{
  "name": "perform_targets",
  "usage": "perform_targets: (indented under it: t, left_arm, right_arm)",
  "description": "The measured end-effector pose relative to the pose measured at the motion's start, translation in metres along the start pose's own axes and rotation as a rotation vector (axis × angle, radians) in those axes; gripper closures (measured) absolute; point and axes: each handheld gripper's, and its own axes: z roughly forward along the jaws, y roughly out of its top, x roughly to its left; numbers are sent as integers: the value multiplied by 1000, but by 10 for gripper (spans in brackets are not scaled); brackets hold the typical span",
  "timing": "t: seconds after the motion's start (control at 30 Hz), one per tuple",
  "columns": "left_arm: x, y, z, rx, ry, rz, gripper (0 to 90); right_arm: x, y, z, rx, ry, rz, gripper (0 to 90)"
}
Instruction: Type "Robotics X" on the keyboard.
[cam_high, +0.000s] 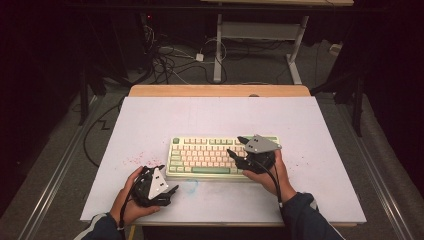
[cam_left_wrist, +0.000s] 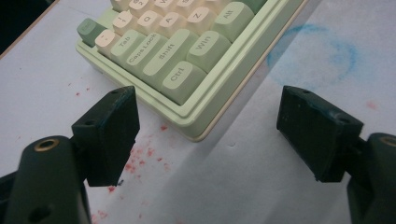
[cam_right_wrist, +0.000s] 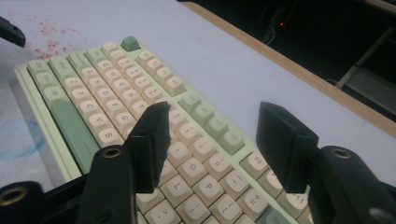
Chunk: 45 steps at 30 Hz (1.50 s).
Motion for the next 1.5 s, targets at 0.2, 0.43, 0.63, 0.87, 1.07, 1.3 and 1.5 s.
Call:
perform_targets:
  t: [0.2, 0.43, 0.63, 0.87, 1.07, 1.3, 1.5]
  left_arm:
    - [0, 0, 0, 2, 0, -1, 201]
    - [0, 0, 0, 5, 0, 0, 200]
    - [1, 1, 0, -3, 4, -5, 201]
    - [4, 6, -2, -33, 23, -30, 201]
    - [4, 9, -4, -49, 24, -35, 218]
    - [6, 18, -7, -71, 17, -100, 313]
    - [8, 25, -12, -66, -19, -122, 493]
  right_arm:
    - [-1, -4, -10, -19, -53, -12, 309]
    - [-2, -13, -25, -55, -92, 4, 243]
    - [-3, -23, -37, -63, -110, -6, 236]
    - [-3, -35, -52, -73, -131, -20, 236]
    - [-5, -45, -65, -75, -151, -11, 237]
    - [-7, -60, -77, -75, -171, 0, 240]
    - [-4, -71, -81, -57, -182, 4, 240]
